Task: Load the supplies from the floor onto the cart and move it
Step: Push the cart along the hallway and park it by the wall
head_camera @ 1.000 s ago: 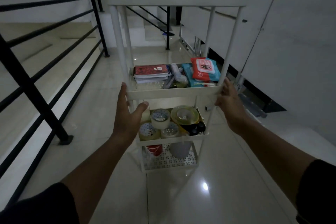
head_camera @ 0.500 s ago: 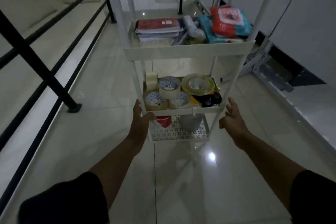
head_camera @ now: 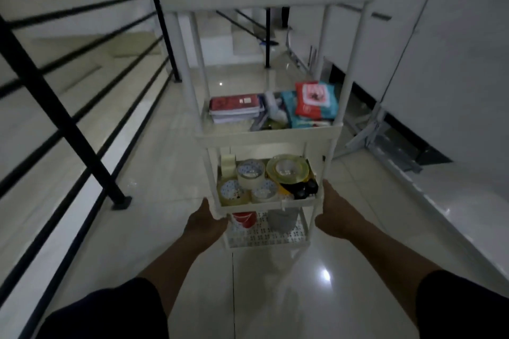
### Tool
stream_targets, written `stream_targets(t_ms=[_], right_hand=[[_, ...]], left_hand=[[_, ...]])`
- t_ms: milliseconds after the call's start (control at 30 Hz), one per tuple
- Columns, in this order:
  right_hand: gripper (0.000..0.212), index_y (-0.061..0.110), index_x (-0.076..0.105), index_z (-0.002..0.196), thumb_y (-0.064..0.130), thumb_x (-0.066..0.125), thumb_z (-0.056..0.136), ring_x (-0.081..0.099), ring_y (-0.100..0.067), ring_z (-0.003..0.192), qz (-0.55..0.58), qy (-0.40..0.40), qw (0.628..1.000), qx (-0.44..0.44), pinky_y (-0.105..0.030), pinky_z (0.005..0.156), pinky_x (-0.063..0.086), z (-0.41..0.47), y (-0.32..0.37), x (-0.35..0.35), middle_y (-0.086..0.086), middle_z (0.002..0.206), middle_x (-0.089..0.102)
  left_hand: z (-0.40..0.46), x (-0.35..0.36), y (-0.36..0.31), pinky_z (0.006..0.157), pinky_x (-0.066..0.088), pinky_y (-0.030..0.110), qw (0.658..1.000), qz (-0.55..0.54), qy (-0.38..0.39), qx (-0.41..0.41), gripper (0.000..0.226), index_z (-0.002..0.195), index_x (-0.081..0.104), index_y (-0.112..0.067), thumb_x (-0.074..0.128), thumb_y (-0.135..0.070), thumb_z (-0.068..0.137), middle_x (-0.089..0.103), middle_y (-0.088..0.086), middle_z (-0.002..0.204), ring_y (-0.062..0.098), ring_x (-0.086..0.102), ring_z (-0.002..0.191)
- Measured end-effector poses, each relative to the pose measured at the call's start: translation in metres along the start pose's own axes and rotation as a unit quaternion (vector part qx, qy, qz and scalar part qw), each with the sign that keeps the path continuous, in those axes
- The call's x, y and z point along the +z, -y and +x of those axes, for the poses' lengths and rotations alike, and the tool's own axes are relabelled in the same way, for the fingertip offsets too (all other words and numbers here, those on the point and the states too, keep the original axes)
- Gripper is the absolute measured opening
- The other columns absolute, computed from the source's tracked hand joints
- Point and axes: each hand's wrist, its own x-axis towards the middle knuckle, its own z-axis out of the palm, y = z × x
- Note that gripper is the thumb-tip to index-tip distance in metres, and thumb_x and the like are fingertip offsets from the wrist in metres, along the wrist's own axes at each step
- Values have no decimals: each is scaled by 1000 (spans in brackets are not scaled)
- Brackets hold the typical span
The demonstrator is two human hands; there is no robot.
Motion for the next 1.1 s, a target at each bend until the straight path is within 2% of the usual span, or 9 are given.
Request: stream_targets(t_ms=[67,133,200,300,500,700,833,967,1100], right_hand=[[94,22,13,149,22,64,70,48,-30,123,-93,-35,994,-37,-48,94,48,-21,22,-21,-10,140,43],[86,25,19,146,27,59,69,51,-28,118,-162,-88,981,-65,-48,89,50,-44,46,-42,-5,136,46],[78,24,26,142,37,59,72,56,-28,112,-194,-147,964,-110,-46,86,51,-67,66,-61,-4,133,52],[80,21,32,141,52,62,72,57,-28,110,-197,-210,945,-155,-43,85,52,-114,85,-88,-5,129,56],[58,19,37,141,28,51,86,57,-25,107,-139,-293,920,-220,-37,84,51,-254,106,-127,-8,129,56],[45,26,46,128,28,58,85,59,-16,82,-31,-326,908,-260,-28,64,50,-365,104,-135,-5,110,61],[43,27,46,125,27,59,84,58,-13,81,11,-333,909,-252,-29,62,53,-373,114,-142,-5,112,60],[19,29,51,99,19,58,85,58,-12,70,76,-374,885,-267,-39,57,57,-362,135,-150,0,91,60],[27,35,49,103,20,61,84,55,-4,69,69,-362,884,-289,-23,52,50,-328,150,-142,11,89,54]], left_hand=[[-22,-11,-19,92,36,21,997,61,-32,38,79,146,37,-18,56,-45,74,50,7,144,21,49,127],[-44,-21,-41,90,43,24,990,101,-66,74,69,129,57,-14,50,-40,65,60,8,132,23,57,117],[-68,-31,-60,80,48,26,981,109,-106,117,50,112,66,-13,54,-33,68,68,10,117,25,63,102],[-116,-44,-88,76,51,28,967,112,-144,175,30,102,67,-14,59,-22,75,69,8,106,24,64,92],[-271,-74,-113,71,55,31,937,92,-226,251,14,90,67,-19,60,-23,79,68,0,90,12,61,77],[-414,-87,-95,66,48,24,904,90,-290,301,12,90,64,-25,60,-28,79,63,-10,86,4,58,78],[-438,-91,-93,69,53,27,913,62,-284,286,9,89,63,-24,60,-27,80,64,-8,86,4,59,79],[-420,-93,-100,73,52,26,913,27,-290,286,10,93,64,-23,61,-24,84,64,-8,90,3,59,83],[-382,-97,-112,64,44,16,922,27,-270,276,7,87,61,-30,62,-26,81,63,-13,88,-3,57,82]])
